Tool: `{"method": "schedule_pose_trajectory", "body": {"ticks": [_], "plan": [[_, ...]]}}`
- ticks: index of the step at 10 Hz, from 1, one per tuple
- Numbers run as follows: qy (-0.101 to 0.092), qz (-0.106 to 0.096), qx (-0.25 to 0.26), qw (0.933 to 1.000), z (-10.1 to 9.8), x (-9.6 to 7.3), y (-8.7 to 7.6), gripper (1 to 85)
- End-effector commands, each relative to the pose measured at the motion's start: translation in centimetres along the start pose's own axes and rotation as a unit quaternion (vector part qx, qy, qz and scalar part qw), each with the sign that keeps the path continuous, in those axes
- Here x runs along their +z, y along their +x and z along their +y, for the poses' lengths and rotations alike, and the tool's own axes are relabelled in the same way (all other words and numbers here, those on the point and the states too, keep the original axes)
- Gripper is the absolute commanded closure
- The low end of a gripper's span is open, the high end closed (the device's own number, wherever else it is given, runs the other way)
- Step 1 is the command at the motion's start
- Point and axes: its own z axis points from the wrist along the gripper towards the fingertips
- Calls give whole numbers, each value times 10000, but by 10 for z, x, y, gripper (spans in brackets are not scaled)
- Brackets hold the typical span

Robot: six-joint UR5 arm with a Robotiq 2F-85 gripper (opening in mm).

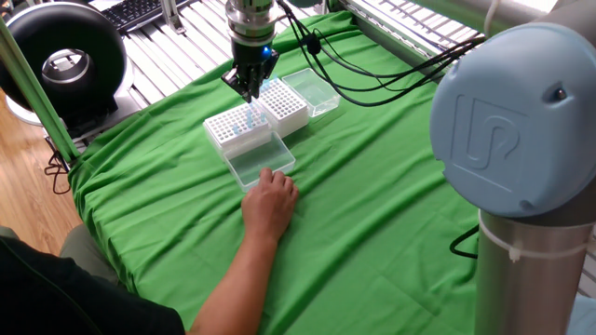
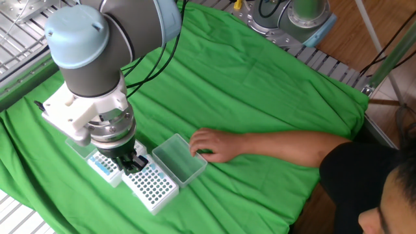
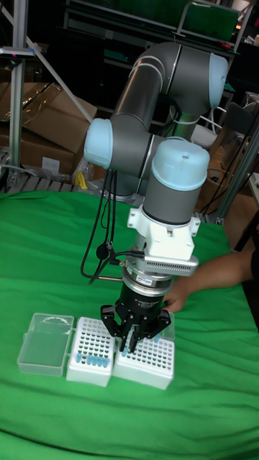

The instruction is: Insert a medium pipette tip into the holder for medium pipette tips

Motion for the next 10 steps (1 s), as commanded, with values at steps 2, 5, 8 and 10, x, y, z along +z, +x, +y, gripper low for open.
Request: {"method": "schedule_pose_trajectory", "body": {"ticks": [2, 5, 8, 10], "plan": [[-69, -76, 52, 9999, 2, 7, -3, 617], [-29, -104, 63, 9999, 0, 12, -5, 623], [72, -30, 204, 9998, -4, 11, 0, 757], [105, 63, 270, 9996, -4, 6, 4, 793]]}}
